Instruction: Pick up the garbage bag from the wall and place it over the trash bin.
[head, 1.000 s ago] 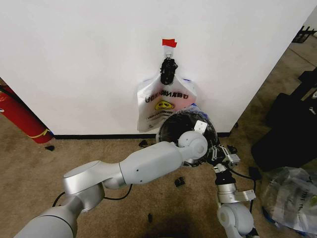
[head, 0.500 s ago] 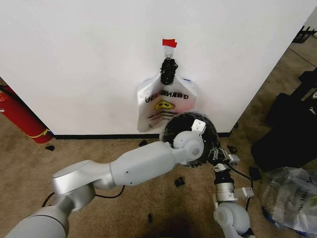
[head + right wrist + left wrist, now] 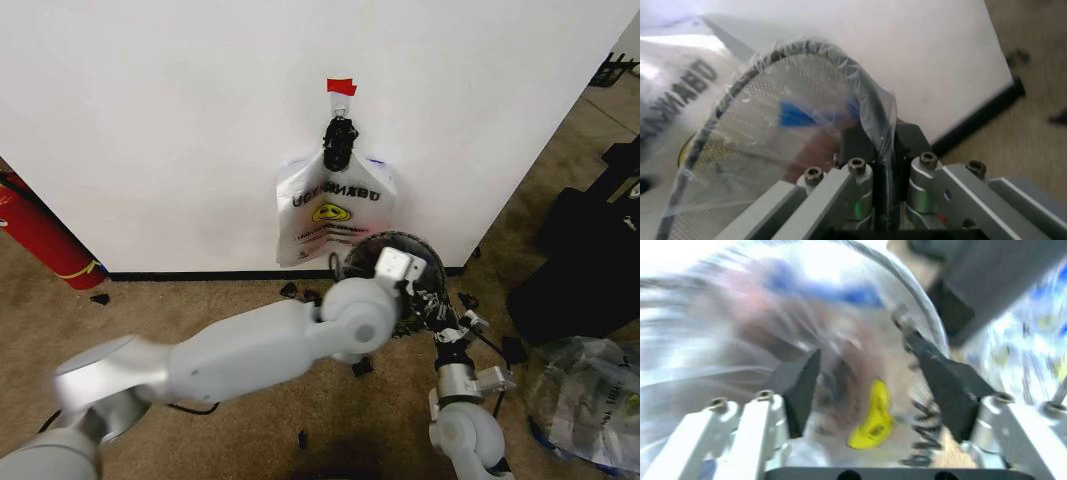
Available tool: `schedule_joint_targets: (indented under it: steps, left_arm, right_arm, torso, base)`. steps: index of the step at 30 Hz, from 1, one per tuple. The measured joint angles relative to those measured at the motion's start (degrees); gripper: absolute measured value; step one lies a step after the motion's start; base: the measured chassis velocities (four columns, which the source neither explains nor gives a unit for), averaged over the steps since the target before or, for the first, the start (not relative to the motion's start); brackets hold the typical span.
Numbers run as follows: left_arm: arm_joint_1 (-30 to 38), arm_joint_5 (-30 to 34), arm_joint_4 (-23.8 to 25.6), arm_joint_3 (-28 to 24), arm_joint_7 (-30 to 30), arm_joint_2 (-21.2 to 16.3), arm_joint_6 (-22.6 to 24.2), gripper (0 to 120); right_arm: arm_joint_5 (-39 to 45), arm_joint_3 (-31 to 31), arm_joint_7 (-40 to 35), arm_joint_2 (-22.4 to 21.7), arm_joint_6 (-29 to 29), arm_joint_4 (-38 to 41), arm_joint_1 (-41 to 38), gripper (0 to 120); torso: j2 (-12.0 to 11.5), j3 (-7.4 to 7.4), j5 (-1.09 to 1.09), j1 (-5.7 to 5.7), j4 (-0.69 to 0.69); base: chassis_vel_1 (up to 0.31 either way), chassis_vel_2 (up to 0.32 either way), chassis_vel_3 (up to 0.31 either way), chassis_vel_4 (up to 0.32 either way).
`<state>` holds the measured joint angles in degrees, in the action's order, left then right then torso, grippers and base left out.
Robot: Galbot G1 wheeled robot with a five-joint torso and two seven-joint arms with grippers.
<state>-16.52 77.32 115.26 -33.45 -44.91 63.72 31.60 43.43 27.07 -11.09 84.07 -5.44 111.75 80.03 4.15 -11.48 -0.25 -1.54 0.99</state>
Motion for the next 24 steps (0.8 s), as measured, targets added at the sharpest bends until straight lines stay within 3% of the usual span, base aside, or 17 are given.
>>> schedule_joint_targets:
  steps: [5,7,9,13,15,17,19,22,24]
  left_arm:
    - [-9.57,-7.44,4.85,7.62,7.58,-8.3,-5.79,84]
    - [-15.85,-10.95,8.28,14.16,11.91,-11.48,-8.86,93]
    - [-18.01,-12.13,9.37,16.87,13.22,-12.31,-9.85,97]
    - [-30.86,-18.83,13.48,30.63,17.82,-14.73,-14.04,100]
    - [-37.65,-23.41,14.57,35.43,19.34,-15.07,-16.4,100]
    - [-39.13,-24.49,14.75,36.27,19.68,-15.03,-16.91,100]
    - [-47.03,-29.76,15.31,39.83,21.17,-14.13,-19.45,100]
    - [-59.03,-37.7,15.46,45.87,22.87,-9.43,-23.39,100]
    - [-60.9,-39.27,15.49,47.2,22.96,-7.76,-24.29,100]
  right_arm:
    - [3.71,-0.68,-2.99,-0.78,3.61,1.42,-0.11,1]
    - [6.81,-1.03,-4.49,-1.76,6.15,2.07,-0.09,1]
    - [7.7,-1.18,-4.86,-2.18,7.05,2.26,-0.04,1]
    - [13.44,-1.47,-6.45,-4.36,13.92,3.09,0.48,1]
    - [15.77,-1.5,-7.45,-5.34,16.08,3.17,0.4,1]
    - [16.24,-1.5,-7.73,-5.55,16.41,3.17,0.32,1]
    - [18.66,-1.49,-9.3,-6.48,17.76,2.82,-0.39,1]
    - [20.86,-2.4,-10.63,-7.99,19.95,0.75,-2.68,1]
    - [21.29,-2.78,-10.72,-8.41,20.5,0.04,-3.56,1]
  torso:
    - [0.0,0.0,-0.01,0.0,-0.05]
    - [0.0,0.0,0.0,0.0,-0.02]
    - [0.0,0.0,0.0,0.0,0.01]
    - [0.0,0.0,0.0,0.0,0.0]
    - [0.0,0.01,0.02,0.0,-0.01]
    - [0.01,0.01,0.01,0.0,-0.01]
    - [0.01,0.01,0.0,0.0,0.0]
    - [0.01,0.01,0.01,0.0,-0.02]
    - [0.01,0.01,0.01,0.0,-0.02]
  base:
    - [0.0,0.0,0.0,0.0]
    - [0.0,0.0,0.0,0.0]
    - [0.0,0.0,0.0,0.0]
    - [0.0,0.0,0.0,0.0]
    - [0.0,0.0,0.0,0.0]
    - [0.0,0.0,0.0,0.0]
    - [0.0,0.0,0.0,0.0]
    - [0.0,0.0,0.0,0.0]
    - [0.0,0.0,0.0,0.0]
